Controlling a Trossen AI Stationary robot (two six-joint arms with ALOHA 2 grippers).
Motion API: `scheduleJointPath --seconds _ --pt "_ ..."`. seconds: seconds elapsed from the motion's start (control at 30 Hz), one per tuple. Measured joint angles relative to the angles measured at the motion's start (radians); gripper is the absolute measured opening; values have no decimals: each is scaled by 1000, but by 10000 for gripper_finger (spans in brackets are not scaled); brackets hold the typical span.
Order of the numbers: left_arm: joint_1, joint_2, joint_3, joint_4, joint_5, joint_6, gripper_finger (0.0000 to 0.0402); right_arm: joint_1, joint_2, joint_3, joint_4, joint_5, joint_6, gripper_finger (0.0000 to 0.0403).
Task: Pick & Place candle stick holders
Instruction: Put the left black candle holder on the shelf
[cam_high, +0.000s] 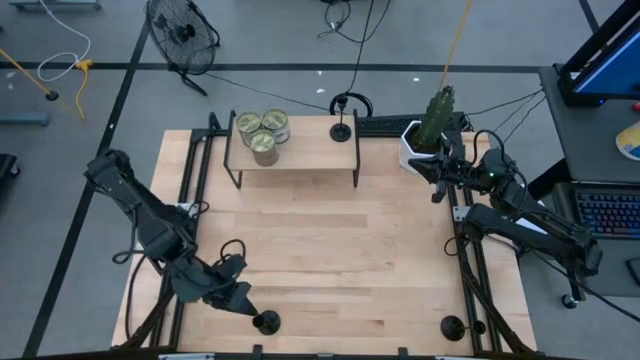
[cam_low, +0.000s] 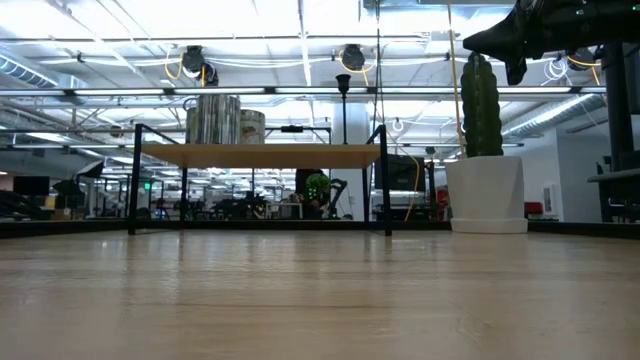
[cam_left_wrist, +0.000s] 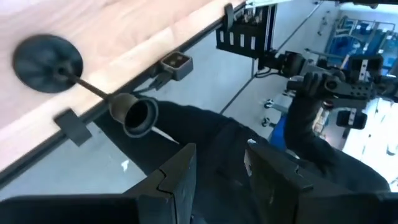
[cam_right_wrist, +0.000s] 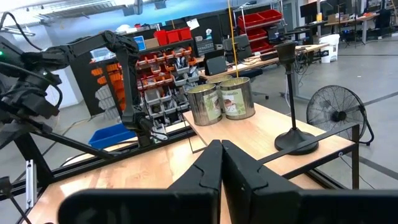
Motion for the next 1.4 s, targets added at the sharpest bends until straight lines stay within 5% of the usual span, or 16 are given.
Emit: scheduleJointPath --seconds 0.57,0.93,1.2,1.4 --pt "15 -8 0 66 -83 184 143 0 1 0 0 1 -34 0" --pt "79 -7 18 42 -79 50 143 0 1 0 0 1 -44 0" --pt "104 100 277 -421 170 -60 143 0 2 1 -10 2 -45 0" --pt "106 203 376 -530 192 -75 143 0 2 1 -9 2 -45 0"
